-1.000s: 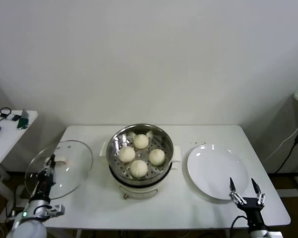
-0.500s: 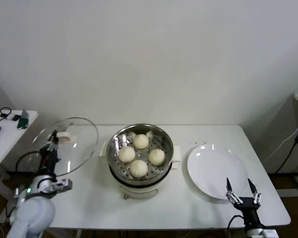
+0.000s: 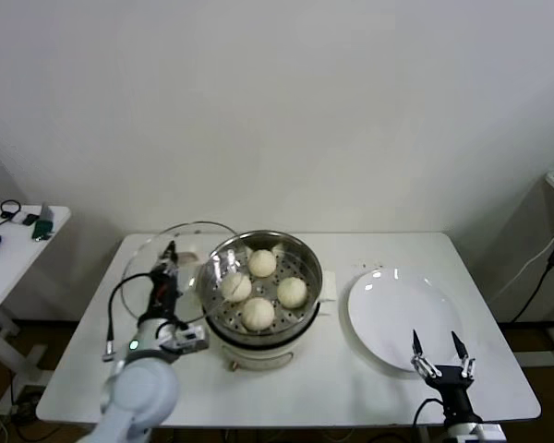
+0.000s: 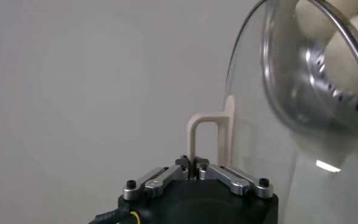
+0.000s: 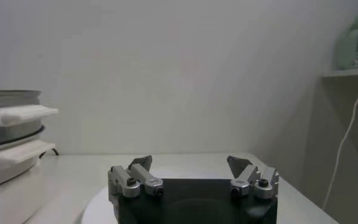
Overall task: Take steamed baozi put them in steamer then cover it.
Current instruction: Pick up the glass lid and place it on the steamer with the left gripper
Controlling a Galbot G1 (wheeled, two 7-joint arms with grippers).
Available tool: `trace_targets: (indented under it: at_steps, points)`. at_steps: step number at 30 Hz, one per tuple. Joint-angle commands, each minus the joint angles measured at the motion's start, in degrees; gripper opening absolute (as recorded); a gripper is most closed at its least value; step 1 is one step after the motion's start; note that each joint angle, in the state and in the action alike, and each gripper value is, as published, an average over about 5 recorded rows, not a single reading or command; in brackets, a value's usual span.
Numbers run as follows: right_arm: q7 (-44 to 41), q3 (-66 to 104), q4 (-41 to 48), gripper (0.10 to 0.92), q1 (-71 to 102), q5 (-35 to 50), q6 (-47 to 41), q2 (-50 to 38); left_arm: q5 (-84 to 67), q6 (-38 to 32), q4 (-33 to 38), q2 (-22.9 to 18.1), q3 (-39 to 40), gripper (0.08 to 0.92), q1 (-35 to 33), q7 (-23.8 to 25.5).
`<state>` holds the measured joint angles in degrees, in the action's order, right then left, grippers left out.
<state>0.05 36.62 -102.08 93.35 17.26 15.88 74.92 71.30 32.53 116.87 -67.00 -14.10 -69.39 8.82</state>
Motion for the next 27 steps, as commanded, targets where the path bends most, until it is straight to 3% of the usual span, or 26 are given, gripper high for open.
trace_targets:
  at_steps: [1, 6, 15, 27]
  points:
    - [0.07, -0.46, 1.94, 0.823, -0.33, -0.03, 1.14, 0.21, 14.35, 5.26, -5.24, -11.57, 13.31, 0.142, 7.58, 4.87]
    - [0.03, 0.25, 2.5, 0.823, -0.06, 0.35, 1.73, 0.05, 17.58, 5.59, -7.89, -15.4, 15.73, 0.142, 9.87, 5.42]
    - [0.04, 1.08, 3.44, 0.823, 0.24, 1.53, 2.56, -0.36, 21.17, 5.92, -9.72, -18.8, 18.0, 0.142, 10.94, 6.95]
    - [0.06, 1.35, 4.0, 0.823, 0.51, 2.25, 3.32, -0.88, 23.65, 5.27, -9.57, -19.84, 17.48, 0.142, 7.05, 7.42]
